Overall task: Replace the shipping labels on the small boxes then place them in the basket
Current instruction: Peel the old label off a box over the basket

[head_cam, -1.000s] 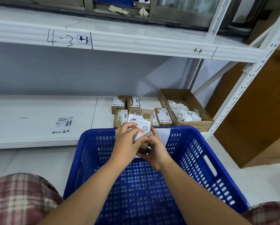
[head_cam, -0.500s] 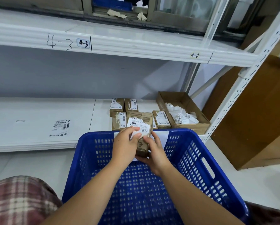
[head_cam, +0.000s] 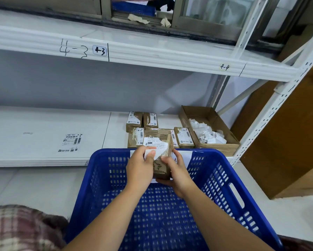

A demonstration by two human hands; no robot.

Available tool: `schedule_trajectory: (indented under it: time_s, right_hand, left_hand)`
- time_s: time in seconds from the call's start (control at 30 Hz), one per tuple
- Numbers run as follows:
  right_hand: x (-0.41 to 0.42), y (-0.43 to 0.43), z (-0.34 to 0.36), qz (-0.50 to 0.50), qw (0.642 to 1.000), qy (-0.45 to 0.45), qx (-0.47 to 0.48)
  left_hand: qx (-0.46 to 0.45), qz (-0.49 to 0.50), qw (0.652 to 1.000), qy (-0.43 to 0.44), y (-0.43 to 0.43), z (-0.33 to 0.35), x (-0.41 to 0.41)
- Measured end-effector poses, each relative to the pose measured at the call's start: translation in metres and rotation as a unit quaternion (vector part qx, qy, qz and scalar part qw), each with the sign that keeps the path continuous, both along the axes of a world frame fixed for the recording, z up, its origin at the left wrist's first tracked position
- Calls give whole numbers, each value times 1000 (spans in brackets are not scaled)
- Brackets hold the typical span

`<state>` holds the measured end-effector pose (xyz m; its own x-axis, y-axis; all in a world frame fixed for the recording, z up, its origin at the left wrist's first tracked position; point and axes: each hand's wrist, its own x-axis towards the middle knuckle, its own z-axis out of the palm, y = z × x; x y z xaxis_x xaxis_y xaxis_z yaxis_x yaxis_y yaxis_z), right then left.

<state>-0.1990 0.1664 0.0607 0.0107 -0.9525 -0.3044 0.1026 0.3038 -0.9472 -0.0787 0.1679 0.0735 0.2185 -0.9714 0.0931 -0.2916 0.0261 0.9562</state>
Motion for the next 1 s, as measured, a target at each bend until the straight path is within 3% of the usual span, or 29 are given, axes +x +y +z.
schedule_trajectory:
  time_s: [0.23, 0.33, 0.43, 0.67, 0.87, 1.0]
  right_hand:
    - [6, -18, -5, 43, 998, 33, 35]
    - [2, -35, -6, 46, 997, 59, 32]
    - [-9, -65, -11, 47, 996, 71, 27]
    - [-44, -134, -7, 51, 996, 66, 29]
    - [-53, -133, 3, 48, 997, 63, 23]
    - [-41, -115, 7, 49, 998, 35, 9]
  left_hand:
    - [41, 7, 999, 2, -13, -2, 14]
    - [39, 25, 998, -44, -25, 0, 8]
    - [26, 41, 995, -84, -51, -4, -4]
    - [24, 43, 995, -88, -122, 0, -39]
    - [5, -16, 993, -120, -128, 15, -38]
    - [-10, 23, 995, -97, -102, 21, -34]
